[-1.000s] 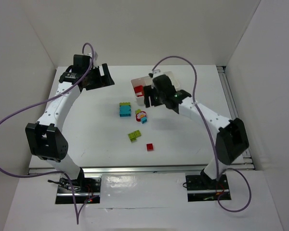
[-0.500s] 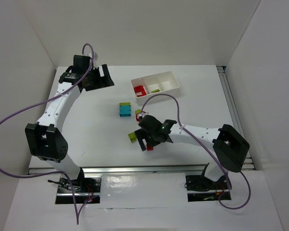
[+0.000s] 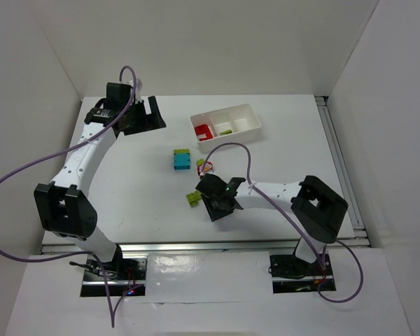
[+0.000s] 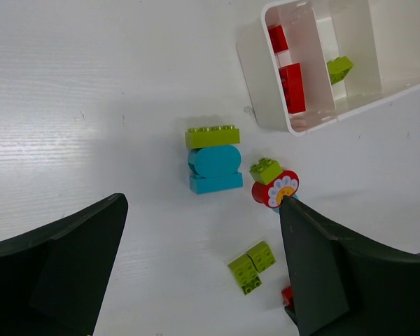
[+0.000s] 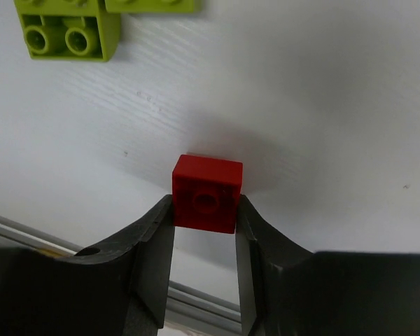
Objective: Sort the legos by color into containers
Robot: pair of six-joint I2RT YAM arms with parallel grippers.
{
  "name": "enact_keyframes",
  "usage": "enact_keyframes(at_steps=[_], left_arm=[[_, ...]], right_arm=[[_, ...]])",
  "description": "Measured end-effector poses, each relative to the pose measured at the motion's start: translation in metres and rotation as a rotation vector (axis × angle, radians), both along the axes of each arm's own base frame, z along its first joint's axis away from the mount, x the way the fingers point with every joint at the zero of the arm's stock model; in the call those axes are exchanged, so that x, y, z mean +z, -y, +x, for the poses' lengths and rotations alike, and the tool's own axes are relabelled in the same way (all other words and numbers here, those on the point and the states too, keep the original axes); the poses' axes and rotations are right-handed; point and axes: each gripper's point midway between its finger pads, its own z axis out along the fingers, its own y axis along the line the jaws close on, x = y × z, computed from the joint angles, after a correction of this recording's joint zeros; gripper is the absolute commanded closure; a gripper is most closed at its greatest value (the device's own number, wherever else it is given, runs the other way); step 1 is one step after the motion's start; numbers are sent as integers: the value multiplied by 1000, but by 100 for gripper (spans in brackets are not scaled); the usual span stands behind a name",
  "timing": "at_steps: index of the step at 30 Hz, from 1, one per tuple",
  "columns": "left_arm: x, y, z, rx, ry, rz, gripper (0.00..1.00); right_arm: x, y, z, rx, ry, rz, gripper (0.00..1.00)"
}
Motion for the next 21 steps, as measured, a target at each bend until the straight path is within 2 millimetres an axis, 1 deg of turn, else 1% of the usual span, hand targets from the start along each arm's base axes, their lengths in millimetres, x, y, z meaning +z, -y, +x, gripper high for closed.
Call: enact_keyframes(at_steps=[1,4,6,8,10,11,13,15,17,18,19,21], left_arm=[[0,0,0,0,0,0,1],[0,0,0,-1,0,1,1],[0,-1,0,4,0,5,1],[-1,-4,1,17,0,15,1],[-2,-7,2,29,1,26,1],[-2,-9,2,38,1,34,1],[-5,-11,2,55,-2,55,1],[-10,-14,0,66,-13,70,1],[-16,-14,-3,67,-29,77,1],[-17,-15,-4,70,-36,81,1],[-18,-15,-5,74,-39,85,1],[-17,-17,-3,83,-32,88,1]], right_arm=[[1,-1,2,-5,6,-2,70],[5,-2,10,-20,35,-18,71],[13,-1,20,-22,62,-39,71],[36,-11,41,-24,112,-12,71],[68,-19,76,-55,184,41,71],[86,-21,98,-76,225,71,71],[121,-17,143,-122,309,123,71],[149,-9,186,-162,381,156,71],[167,-1,223,-194,430,172,71],[172,1,244,-205,454,181,71],[175,3,261,-215,474,186,71],[172,4,285,-217,488,187,71]])
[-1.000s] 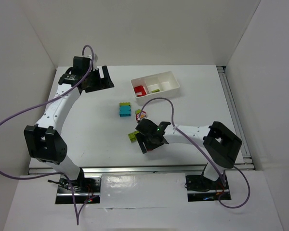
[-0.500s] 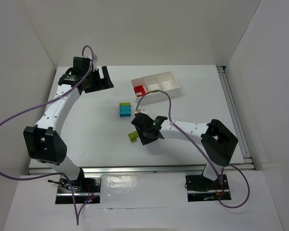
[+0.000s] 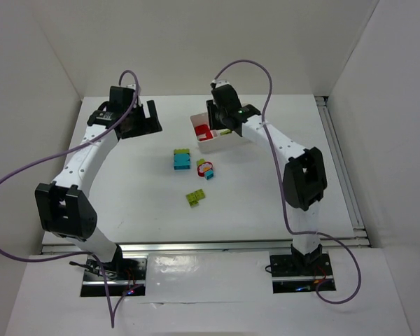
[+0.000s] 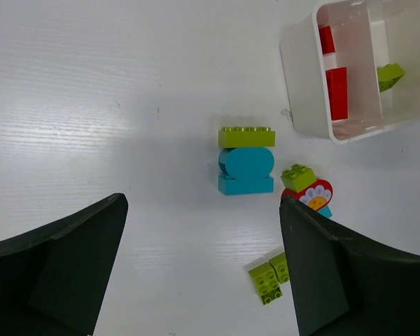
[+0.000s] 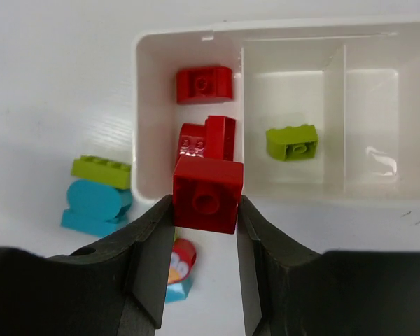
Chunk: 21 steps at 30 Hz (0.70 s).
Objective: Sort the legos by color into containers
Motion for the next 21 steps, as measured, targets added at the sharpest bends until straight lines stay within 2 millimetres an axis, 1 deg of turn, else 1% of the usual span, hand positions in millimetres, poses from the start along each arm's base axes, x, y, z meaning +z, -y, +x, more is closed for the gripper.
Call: enact_keyframes(at_steps=[1,3,5,7,8,9,10,11,13,16,18,21], left_arm=[[1,0,0,2,7,-1,1],[2,0,0,2,10,-5,1],[3,1,1,0,13,-8,1],[2,1,0,0,10,-8,1],[2,1,0,0,9,-8,1],[2,1,0,0,9,-8,1],[2,1,0,0,9,-8,1],[3,1,0,0,10,-8,1],[3,1,0,0,9,-8,1],[3,1,0,-2,9,-10,1],[5,2,0,-5,13,-14,1],[7,3,1,-9,16,-18,1]], right_arm=[[-6,0,10,3,0,-5,71],[-18,-4,21,17,-14,-13,70],[-33,-10,29,38,-31,-19,70],[-43,-17,36,53,-41,-15,69],[-46,-18,39,55,-43,-12,65],[-50,-20,41,63,-48,-8,59],[-51,-22,41,68,-49,-5,50],[-53,-23,42,73,-52,-3,38],[-52,-27,46,76,-45,6,34],[-45,-33,56,76,-17,25,33],[-43,-33,57,71,-9,24,33],[-41,-31,57,62,10,26,39]])
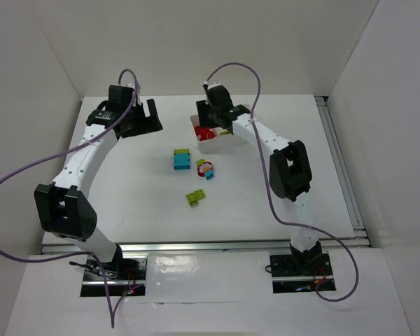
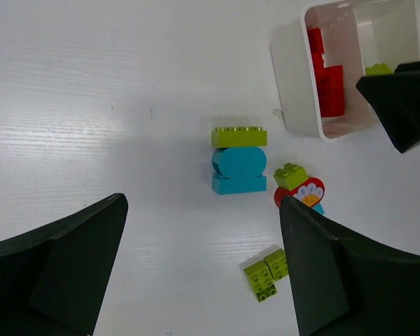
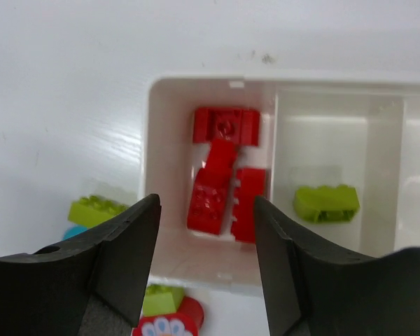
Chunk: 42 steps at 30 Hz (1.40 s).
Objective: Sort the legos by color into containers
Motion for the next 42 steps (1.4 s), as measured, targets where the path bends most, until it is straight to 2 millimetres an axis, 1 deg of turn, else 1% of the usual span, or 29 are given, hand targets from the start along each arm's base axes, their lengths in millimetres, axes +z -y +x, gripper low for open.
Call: enact_keyframes(at_steps=[2,4,5,6,8,9,12,15,16,17,20,23,27,28,32,35,36,38,40,41,42], left_arm=[[0,1,0,-3,-1,-3,1],[0,1,0,-4,0,-3,1],[0,1,0,-5,0,-3,1],[1,1,0,-5,1,-4,2],[1,1,0,-5,1,-3,2],[1,1,0,-5,1,-3,3],[1,3,0,-11,0,-7,3],[1,6,-1,-18,-1,-9,3],[1,7,-1,-21,-1,-9,3],[1,8,-2,-24,-1,-9,3],[0,10,-2,-29,-1,-9,5],[0,11,-2,-32,-2,-10,5],[0,11,-2,-32,-2,-10,5],[0,11,-2,-32,-2,-10,5],[0,11,-2,-31,-1,-8,5],[0,11,-2,-31,-1,-7,5],[0,11,-2,-31,-1,-7,5],[0,11,-2,-35,-1,-5,5],[-1,11,-4,-42,-8,0,5],[-2,11,-5,-55,-19,4,5],[-2,12,-6,-67,-25,4,5]], right_arm=[[-4,8,-12,-5,-16,-10,40],[-7,19,-34,-4,-45,-30,40],[-5,24,-45,-4,-38,-29,40],[-3,30,-57,-4,-43,-36,34],[-5,43,-92,12,-65,-50,28],[-4,45,-109,28,-74,-49,18],[-12,39,-150,96,-100,-42,10],[-34,28,-179,157,-148,-67,10],[-43,26,-184,170,-164,-83,10],[-51,22,-189,186,-177,-97,13],[-72,15,-194,217,-207,-137,17],[-93,15,-194,232,-230,-177,20],[-110,13,-191,248,-235,-204,26],[-113,12,-189,250,-235,-207,26],[-123,8,-183,258,-228,-212,36],[-128,5,-179,261,-222,-209,38],[-129,4,-177,261,-215,-208,41],[-128,1,-173,260,-200,-198,47],[-127,-1,-170,259,-186,-190,55],[-127,-2,-169,258,-181,-186,62],[-126,-3,-168,258,-174,-183,65]])
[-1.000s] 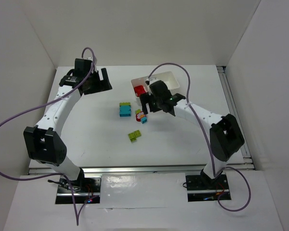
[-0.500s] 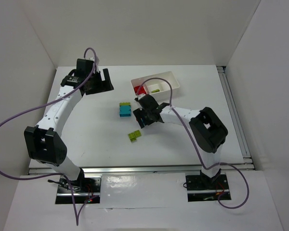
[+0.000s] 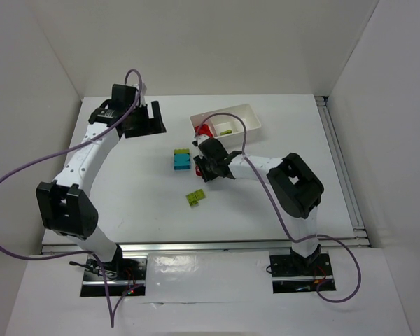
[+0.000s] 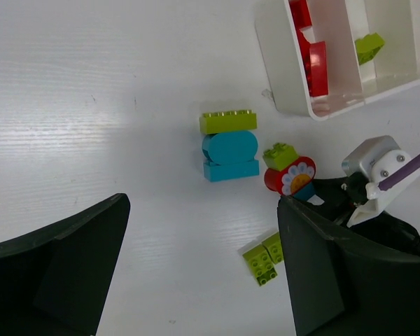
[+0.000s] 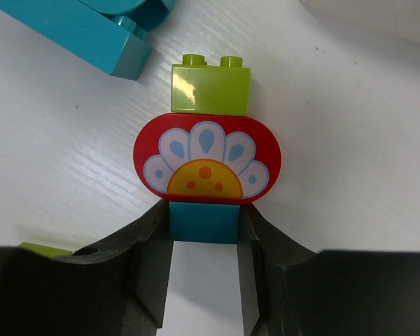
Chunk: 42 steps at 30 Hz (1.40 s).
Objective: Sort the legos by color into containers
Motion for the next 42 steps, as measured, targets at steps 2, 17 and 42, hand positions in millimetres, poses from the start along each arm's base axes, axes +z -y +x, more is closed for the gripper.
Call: enact_keyframes(at_steps=[2,17,42], left_arm=[[-1,3,0,-34,-13,-9,5],[-50,119,-68,-455,-297,-369,5],[-70,208,-83,-628,-442,-666,12]], right_arm=[[1,-2,2,-3,10,12,73],[116,32,-41,-2,189,199,76],[112,53,-66,-48,119,190,76]])
